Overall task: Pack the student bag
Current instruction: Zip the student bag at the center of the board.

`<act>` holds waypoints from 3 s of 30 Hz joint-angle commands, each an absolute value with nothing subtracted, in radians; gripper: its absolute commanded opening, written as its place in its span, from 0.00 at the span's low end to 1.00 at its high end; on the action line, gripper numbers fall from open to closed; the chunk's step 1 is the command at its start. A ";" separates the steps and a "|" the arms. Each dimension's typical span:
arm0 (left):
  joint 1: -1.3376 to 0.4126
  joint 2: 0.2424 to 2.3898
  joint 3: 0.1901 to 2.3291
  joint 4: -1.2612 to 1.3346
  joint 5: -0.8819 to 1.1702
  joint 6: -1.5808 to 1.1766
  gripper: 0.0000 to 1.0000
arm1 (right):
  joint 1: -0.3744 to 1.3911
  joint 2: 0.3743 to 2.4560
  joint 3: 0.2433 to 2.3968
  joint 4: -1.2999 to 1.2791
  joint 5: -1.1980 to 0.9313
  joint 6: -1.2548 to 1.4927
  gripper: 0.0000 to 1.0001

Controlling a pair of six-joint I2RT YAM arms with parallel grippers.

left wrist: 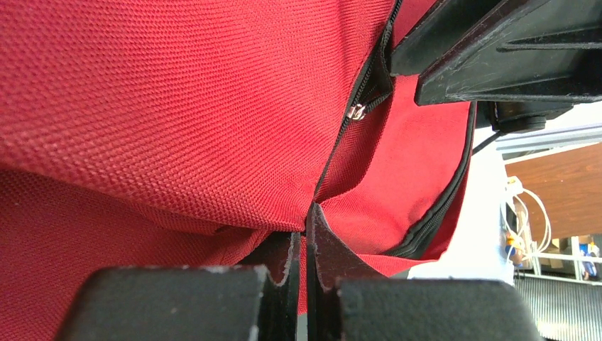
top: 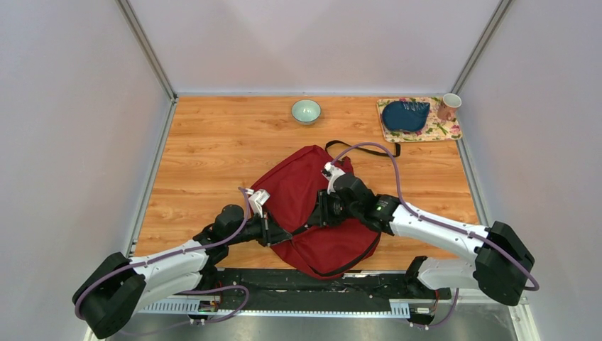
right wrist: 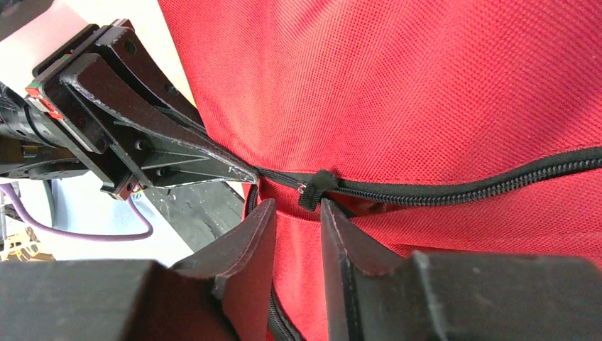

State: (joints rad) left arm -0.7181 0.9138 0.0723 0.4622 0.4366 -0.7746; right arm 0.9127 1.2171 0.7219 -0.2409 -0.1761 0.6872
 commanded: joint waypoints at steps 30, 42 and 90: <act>-0.712 0.882 0.078 0.387 0.408 -0.719 0.00 | 0.934 1.226 0.758 -0.242 0.040 0.736 0.00; -0.704 0.848 0.170 0.129 0.299 -0.632 0.00 | 0.936 1.177 0.778 -0.258 0.123 0.761 0.00; -0.477 0.738 0.512 -0.413 0.186 -0.491 0.00 | 0.851 1.223 0.764 -0.426 0.442 0.857 0.00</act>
State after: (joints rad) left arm -0.5201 0.7288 0.4454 -0.3805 0.2077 -0.5377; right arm 0.8780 1.2083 0.7811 -0.3874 0.3252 0.8455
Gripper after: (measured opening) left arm 0.017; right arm 0.007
